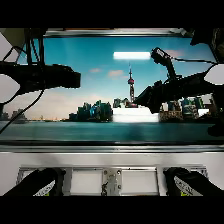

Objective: Fold the clothes and pants, and hang the long-sleeved shirts on hangers.

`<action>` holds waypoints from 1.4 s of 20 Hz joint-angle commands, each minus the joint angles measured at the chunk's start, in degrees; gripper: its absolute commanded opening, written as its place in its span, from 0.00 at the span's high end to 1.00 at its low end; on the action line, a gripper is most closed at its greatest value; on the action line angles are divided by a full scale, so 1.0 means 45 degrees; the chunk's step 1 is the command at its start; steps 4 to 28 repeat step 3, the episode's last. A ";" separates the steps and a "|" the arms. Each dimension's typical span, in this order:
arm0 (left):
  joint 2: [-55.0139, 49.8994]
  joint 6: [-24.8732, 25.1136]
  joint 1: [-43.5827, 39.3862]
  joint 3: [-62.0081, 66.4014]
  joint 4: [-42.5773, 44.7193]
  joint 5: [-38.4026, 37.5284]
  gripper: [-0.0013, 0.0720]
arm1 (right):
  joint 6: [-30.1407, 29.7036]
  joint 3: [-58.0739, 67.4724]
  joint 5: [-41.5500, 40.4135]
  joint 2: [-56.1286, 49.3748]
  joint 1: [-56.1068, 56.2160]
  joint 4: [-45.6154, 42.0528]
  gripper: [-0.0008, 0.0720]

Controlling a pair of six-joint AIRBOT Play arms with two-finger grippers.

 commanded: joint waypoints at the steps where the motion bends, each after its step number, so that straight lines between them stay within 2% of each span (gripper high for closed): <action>1: -0.0005 0.0010 -0.0010 -0.0005 -0.0010 0.0000 0.96 | -0.0005 -0.0005 0.0005 -0.0010 0.0015 0.0000 0.94; 28: -0.0005 0.0010 -0.0010 -0.0005 -0.0010 0.0005 0.96 | -0.0005 -0.0005 0.0005 -0.0010 0.0015 0.0005 0.94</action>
